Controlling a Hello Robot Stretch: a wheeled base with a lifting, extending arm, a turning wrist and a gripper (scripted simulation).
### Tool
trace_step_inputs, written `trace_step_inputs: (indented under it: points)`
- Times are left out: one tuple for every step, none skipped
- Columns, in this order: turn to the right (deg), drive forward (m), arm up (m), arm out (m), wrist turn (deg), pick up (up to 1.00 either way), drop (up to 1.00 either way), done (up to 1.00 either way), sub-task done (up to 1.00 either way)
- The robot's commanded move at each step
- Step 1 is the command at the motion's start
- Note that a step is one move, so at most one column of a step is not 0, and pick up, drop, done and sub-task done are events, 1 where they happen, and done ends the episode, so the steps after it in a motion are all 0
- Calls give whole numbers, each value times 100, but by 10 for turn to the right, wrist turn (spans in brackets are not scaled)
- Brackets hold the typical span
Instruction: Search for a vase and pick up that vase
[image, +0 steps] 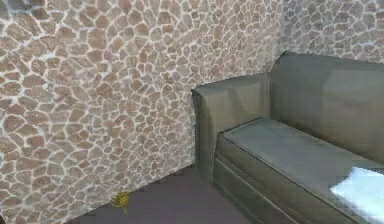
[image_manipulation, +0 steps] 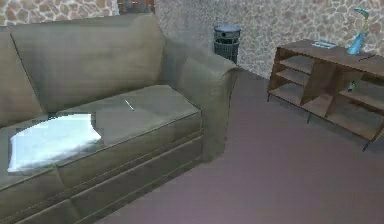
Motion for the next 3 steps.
trace_step_inputs:
  points:
    - [-450,0,0,0,0,0,0,0,0]
    - [-450,0,0,0,0,0,0,0,0]
    - [-450,0,0,0,0,0,0,0,0]
